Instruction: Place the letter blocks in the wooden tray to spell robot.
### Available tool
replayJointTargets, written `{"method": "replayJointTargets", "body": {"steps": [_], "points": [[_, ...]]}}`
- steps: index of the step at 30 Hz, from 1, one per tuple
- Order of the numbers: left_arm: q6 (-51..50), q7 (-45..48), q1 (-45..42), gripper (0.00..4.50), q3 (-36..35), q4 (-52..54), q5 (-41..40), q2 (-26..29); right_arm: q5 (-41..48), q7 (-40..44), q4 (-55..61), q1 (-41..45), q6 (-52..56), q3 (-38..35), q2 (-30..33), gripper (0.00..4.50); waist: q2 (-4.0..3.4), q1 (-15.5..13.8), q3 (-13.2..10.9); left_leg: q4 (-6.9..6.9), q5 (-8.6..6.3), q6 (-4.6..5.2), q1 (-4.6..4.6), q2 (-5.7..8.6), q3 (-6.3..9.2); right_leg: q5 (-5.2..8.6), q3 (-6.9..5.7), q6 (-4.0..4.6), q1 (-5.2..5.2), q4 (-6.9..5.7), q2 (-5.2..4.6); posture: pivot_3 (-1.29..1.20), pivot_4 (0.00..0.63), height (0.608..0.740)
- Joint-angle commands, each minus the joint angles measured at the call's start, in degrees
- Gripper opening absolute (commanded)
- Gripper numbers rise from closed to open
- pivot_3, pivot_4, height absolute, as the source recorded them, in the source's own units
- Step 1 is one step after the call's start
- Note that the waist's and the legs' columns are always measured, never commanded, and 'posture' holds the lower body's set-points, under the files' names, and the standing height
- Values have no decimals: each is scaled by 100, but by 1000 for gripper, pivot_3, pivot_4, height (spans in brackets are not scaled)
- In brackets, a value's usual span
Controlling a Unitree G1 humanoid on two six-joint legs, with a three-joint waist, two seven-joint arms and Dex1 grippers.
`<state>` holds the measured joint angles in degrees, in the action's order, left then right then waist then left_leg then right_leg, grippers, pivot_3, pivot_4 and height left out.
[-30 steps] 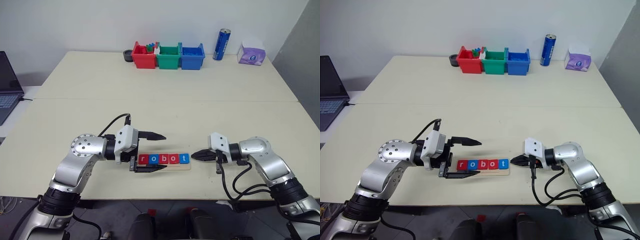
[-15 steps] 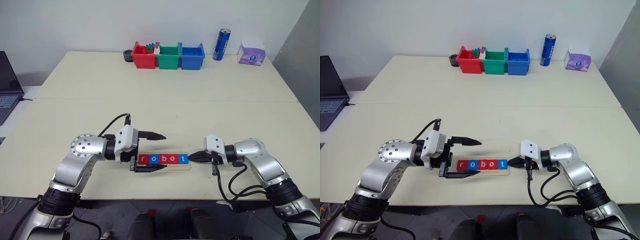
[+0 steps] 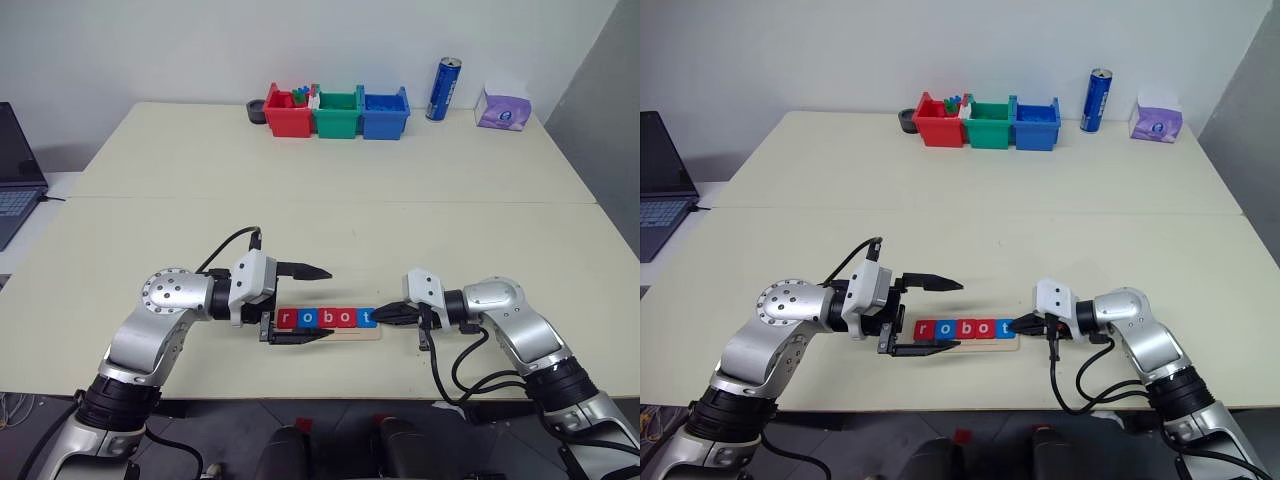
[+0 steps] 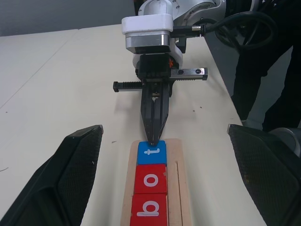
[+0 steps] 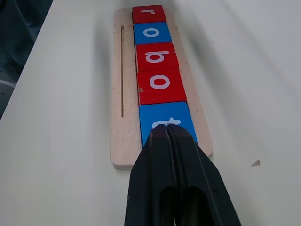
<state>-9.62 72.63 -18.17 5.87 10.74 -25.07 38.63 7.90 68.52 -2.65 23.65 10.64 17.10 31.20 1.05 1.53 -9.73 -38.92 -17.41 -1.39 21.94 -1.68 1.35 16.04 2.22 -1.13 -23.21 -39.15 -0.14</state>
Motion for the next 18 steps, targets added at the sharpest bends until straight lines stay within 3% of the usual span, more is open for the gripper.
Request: {"method": "replayJointTargets", "body": {"steps": [1, 10, 18], "points": [[58, -16, -22, 4500, -46, 107, 1, 16, 164, -60, 161, 127, 160, -106, -65, 51, 0, 0, 0, 0, 0, 0, 0, 0, 0, 0, 0, 0, 0, 0, 0, 0, 150, 740], [77, 4, -27, 4500, -65, 77, 3, 27, 271, -80, 411, 44, 363, -210, 5, 51, 0, 0, 0, 0, 0, 0, 0, 0, 0, 0, 0, 0, 0, 0, 0, 0, 150, 740], [-78, -189, 587, 4500, -524, 301, 53, 569, 1286, -186, 2395, -606, 1755, -877, 676, 51, 0, -2, 0, 3, -1, 1, 2, -8, 7, 1, -3, 0, 0, 3, -2, 0, 150, 740]]}}
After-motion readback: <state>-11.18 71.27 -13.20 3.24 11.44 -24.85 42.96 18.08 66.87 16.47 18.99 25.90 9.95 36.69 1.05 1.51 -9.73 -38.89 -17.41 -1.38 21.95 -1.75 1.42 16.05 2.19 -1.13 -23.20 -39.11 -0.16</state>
